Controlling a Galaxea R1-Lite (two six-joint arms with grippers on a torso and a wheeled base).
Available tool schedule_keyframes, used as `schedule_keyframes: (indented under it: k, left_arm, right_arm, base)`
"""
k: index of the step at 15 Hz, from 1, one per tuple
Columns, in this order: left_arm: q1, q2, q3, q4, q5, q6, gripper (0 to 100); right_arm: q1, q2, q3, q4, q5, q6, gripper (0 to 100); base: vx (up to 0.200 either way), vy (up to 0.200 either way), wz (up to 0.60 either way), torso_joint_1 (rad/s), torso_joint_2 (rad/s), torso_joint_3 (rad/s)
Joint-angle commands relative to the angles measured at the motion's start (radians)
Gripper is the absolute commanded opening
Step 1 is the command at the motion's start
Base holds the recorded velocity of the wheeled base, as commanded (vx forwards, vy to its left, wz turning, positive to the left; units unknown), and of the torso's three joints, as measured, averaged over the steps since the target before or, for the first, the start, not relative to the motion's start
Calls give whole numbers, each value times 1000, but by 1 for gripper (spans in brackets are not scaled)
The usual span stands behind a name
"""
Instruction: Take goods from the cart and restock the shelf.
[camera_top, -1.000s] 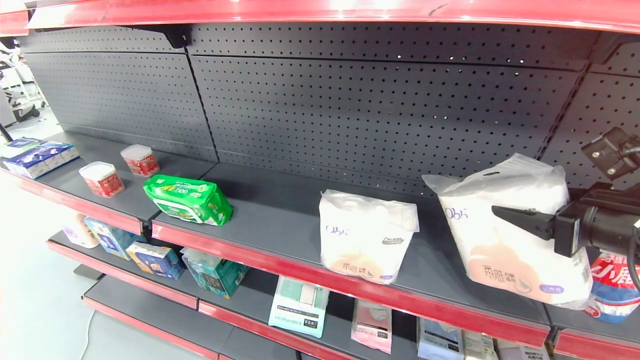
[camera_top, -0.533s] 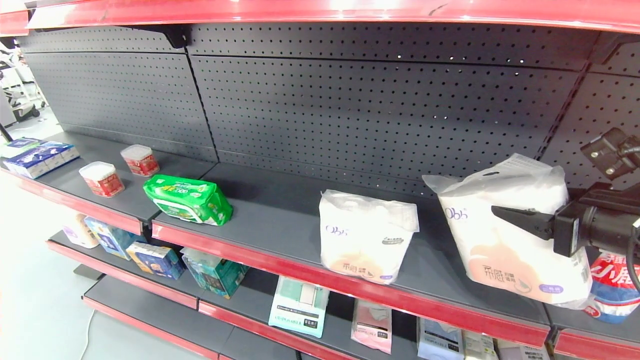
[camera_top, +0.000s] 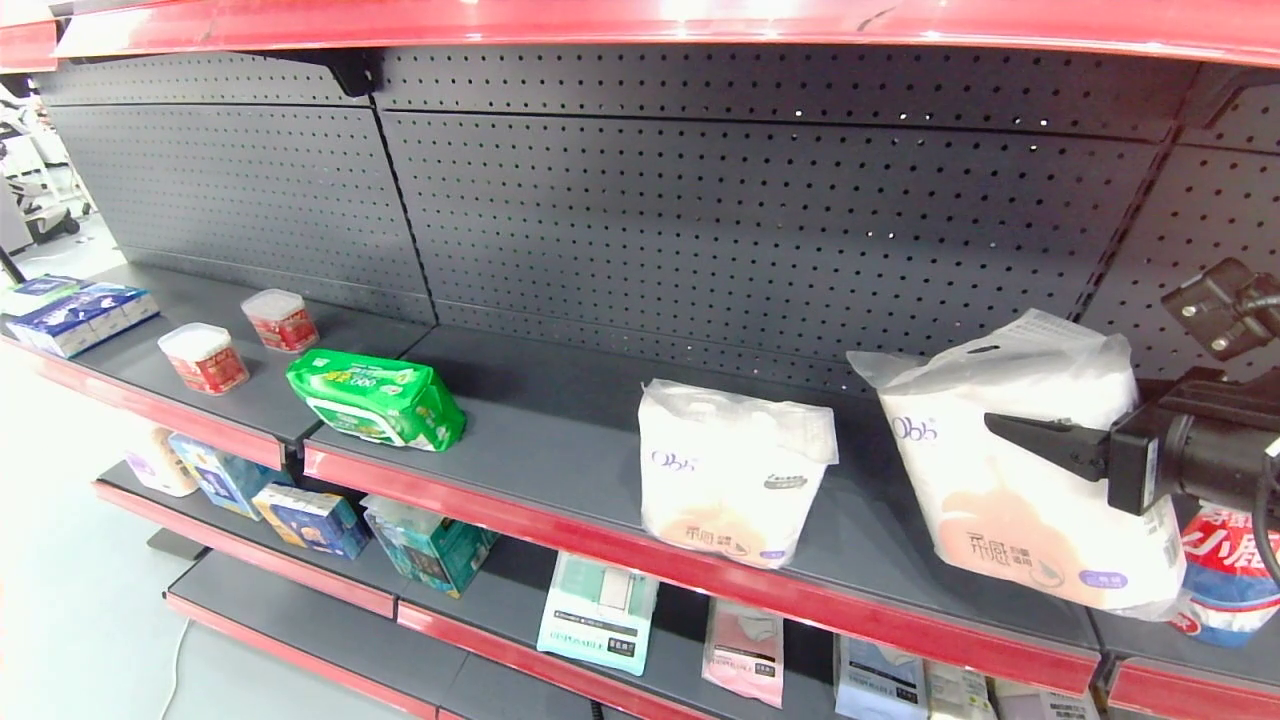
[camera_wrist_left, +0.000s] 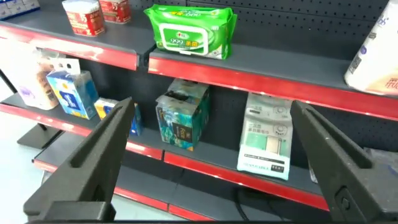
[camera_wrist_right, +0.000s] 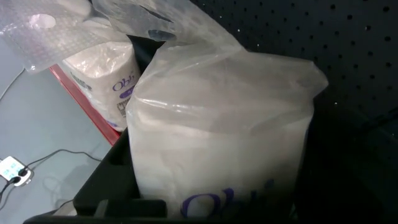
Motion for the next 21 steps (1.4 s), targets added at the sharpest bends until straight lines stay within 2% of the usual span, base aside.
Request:
schedule_keyframes:
  k: [1,11,15,21]
  left_arm:
    - [0,-1,1,-1,0,1,100]
    - [0,-1,1,-2,0,5,100]
    - [0,-3,1,-2,0,10,100]
    - [0,-3,1,-1,0,10,100]
  right_arm:
    - [0,-4,3,1,0,-1,0]
    - [6,45,-13,-4,0,-4,0]
    - [23,120,-19,-93,0,-6,0]
    - [41,161,-66,-94,0,-3,0]
  base:
    - [0,0,0,0,0,0]
    - [0,0,0,0,0,0]
    - [0,0,0,0,0,0]
    - [0,0,0,0,0,0]
